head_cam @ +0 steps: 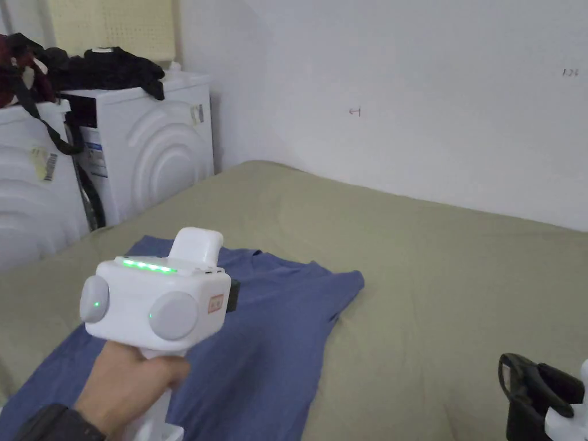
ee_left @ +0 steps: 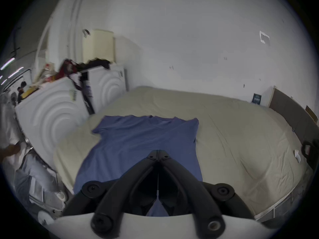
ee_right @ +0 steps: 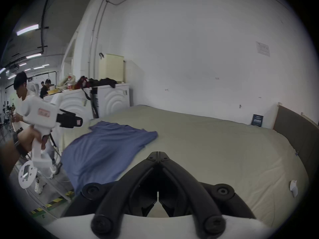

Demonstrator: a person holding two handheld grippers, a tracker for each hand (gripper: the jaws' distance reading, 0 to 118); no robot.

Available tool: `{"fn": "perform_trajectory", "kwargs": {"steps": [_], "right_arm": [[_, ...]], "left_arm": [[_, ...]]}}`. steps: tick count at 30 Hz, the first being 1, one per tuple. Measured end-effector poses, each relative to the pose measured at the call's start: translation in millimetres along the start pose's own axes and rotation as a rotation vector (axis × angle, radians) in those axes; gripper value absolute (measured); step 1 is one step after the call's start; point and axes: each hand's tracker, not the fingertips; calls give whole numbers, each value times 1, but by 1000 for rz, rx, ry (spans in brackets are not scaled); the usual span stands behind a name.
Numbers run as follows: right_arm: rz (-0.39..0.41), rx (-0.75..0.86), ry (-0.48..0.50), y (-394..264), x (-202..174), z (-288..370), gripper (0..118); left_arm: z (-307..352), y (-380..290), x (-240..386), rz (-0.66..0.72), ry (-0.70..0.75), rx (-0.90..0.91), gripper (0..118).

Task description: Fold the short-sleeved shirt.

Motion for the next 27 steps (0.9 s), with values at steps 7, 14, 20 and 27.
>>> {"fn": "perform_trajectory", "kwargs": {"steps": [7, 14, 20, 27], "right_arm": [[-31, -60, -50, -18, 48, -16, 2], [-108, -119, -21, -39, 69, -28, 2], [-146, -136, -9, -52, 72, -34, 2], [-145, -120, 6, -54, 65, -25, 2]], "left_arm": [[-149, 48, 27, -135, -82, -298, 0], [-217, 42, 45, -101, -172, -473, 115], [-244, 7, 51, -59, -102, -535, 115], [-260, -22, 51, -44, -82, -455, 109]]}}
